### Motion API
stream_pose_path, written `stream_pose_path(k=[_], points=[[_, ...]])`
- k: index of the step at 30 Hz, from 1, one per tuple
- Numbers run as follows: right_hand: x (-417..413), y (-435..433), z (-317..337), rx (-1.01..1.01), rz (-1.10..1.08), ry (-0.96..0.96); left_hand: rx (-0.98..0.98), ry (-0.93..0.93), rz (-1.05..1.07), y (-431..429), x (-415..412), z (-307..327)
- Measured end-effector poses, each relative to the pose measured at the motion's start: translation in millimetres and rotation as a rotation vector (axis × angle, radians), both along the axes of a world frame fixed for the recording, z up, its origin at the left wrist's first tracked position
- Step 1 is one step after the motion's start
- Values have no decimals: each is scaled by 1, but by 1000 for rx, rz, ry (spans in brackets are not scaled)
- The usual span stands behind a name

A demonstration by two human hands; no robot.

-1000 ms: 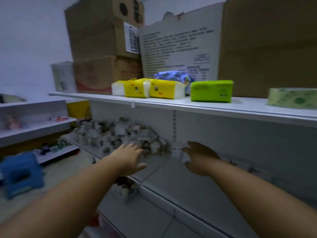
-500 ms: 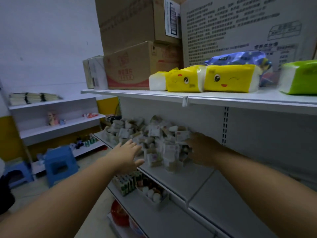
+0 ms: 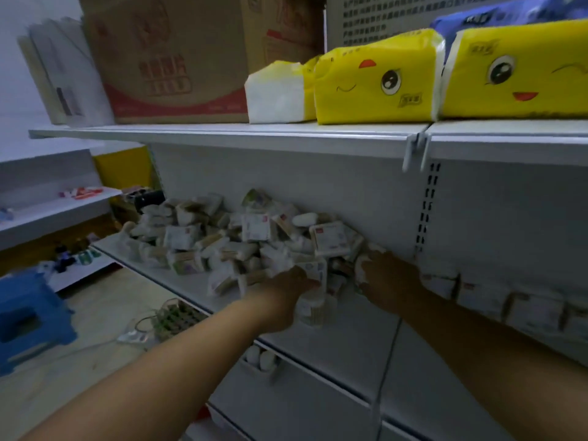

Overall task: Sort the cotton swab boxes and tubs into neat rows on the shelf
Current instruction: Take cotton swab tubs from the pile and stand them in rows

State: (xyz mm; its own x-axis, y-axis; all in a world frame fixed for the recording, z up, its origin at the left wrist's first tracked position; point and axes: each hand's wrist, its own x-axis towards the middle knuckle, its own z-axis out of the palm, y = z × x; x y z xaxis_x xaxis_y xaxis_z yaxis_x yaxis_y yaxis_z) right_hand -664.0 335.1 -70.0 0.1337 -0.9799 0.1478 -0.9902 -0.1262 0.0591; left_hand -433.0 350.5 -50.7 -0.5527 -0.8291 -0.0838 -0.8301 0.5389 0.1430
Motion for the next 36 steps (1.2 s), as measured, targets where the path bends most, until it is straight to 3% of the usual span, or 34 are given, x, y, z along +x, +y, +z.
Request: stream_pose_path(k=[4, 9, 13, 16, 19, 22, 25, 28, 36], points=[[12, 4, -7, -117, -169, -69, -62, 45, -103, -19, 3, 1], [23, 10, -12, -101, -323, -156, -91, -33, -270, -40, 1, 4], [29, 29, -14, -115, -385, -578, -206, -96, -408, -55, 6, 2], [25, 57, -7, -132, -493, -1019, -212, 31, -494, -57, 11, 1], [20, 89, 6, -130, -563, -1523, -1, 310, -469, -54, 7, 7], [8, 122, 17, -151, -570, -1749, 319, 621, -416, -46, -19, 19], [-7, 159, 28, -215, -555, -1833, 592, 816, -380, -18, -61, 32], [-32, 199, 36, -294, -495, -1887, 796, 896, -390, 18, -102, 41], [-120, 328, 49, -534, -544, -1901, 906, 879, -528, 141, -227, 47]])
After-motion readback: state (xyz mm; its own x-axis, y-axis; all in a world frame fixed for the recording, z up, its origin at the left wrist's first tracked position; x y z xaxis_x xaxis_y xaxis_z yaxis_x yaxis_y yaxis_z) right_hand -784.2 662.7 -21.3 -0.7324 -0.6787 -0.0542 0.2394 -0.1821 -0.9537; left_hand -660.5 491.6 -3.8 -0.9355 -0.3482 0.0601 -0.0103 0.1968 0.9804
